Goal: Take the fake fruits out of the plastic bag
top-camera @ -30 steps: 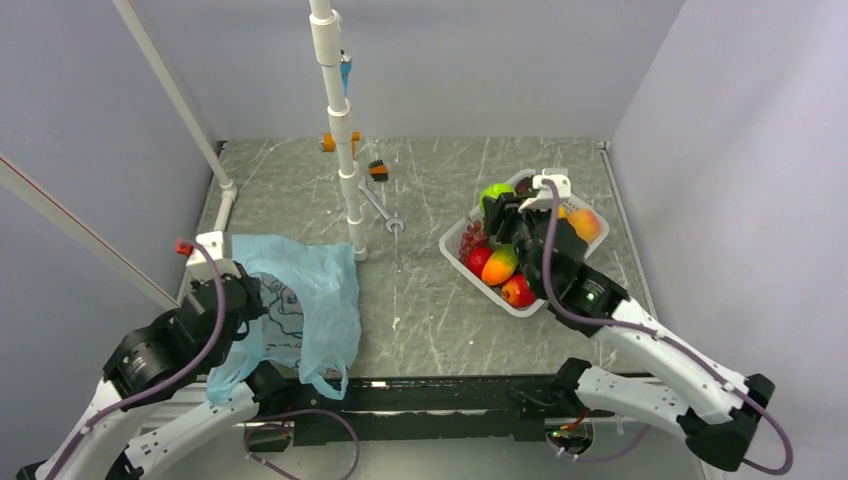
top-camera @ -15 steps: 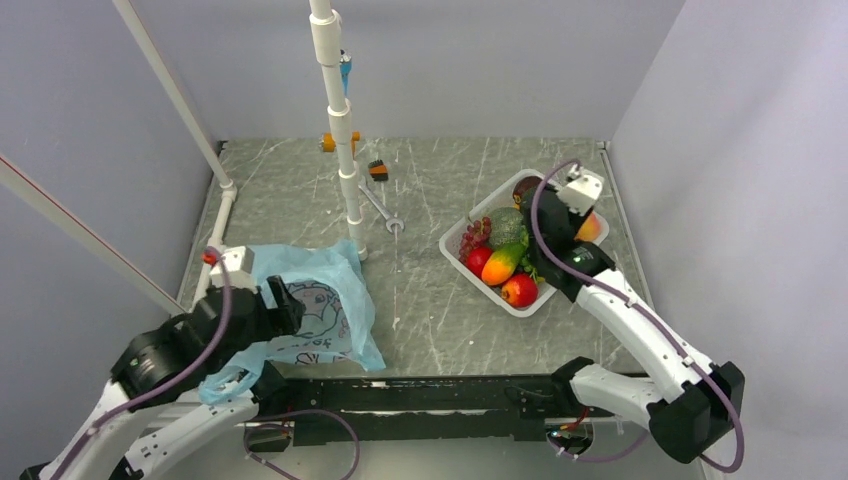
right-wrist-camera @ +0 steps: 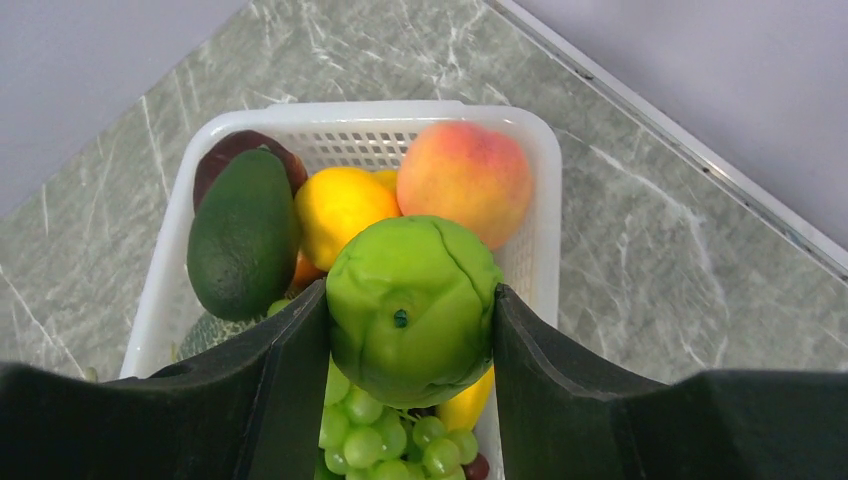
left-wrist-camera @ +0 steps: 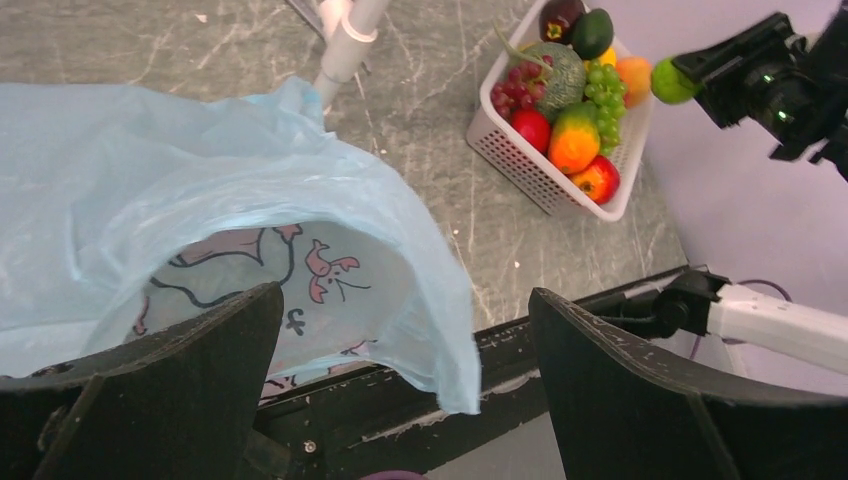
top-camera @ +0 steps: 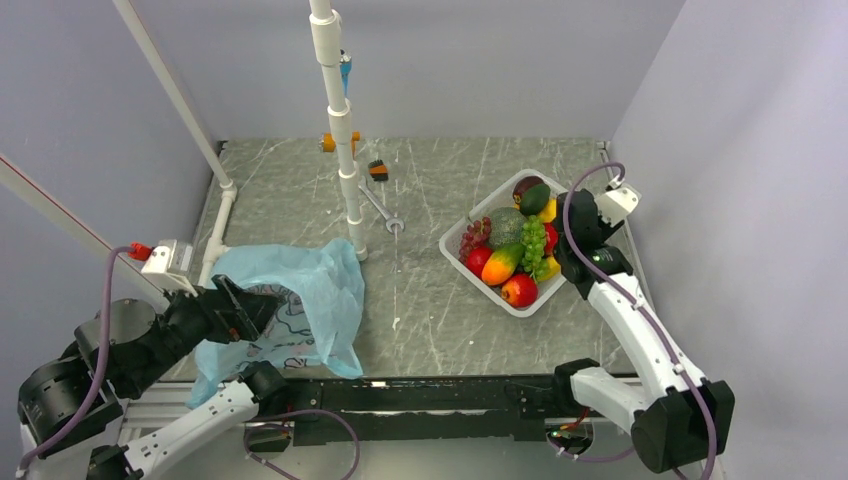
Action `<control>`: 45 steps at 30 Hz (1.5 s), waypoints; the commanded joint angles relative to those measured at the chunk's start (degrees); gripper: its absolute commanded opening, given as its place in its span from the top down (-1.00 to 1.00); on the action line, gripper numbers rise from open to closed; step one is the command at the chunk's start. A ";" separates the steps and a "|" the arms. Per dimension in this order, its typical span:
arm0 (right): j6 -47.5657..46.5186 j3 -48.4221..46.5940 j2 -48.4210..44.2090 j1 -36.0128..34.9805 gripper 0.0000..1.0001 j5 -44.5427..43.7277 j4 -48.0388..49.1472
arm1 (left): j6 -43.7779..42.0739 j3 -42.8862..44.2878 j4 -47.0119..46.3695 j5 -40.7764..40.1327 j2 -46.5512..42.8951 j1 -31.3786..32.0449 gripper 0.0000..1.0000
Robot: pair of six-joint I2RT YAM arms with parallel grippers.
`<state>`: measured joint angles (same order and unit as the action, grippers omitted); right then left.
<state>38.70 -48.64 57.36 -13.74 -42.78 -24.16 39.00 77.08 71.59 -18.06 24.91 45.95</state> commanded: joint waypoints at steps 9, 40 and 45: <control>-5.29 -10.04 16.36 2.87 0.45 3.57 6.44 | -2.45 2.50 -6.02 9.18 2.50 0.18 -0.99; -0.71 2.17 11.72 9.09 -0.03 18.42 6.67 | -0.57 -6.91 -10.58 11.30 0.14 0.11 -0.99; -0.81 -1.07 14.82 9.16 -0.30 20.63 5.42 | -0.03 -6.32 -10.16 12.38 1.28 0.13 -0.99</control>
<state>39.86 -48.66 70.67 -4.27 -28.10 -17.52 37.98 70.06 63.46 -7.25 25.30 45.95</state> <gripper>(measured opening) 0.576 0.994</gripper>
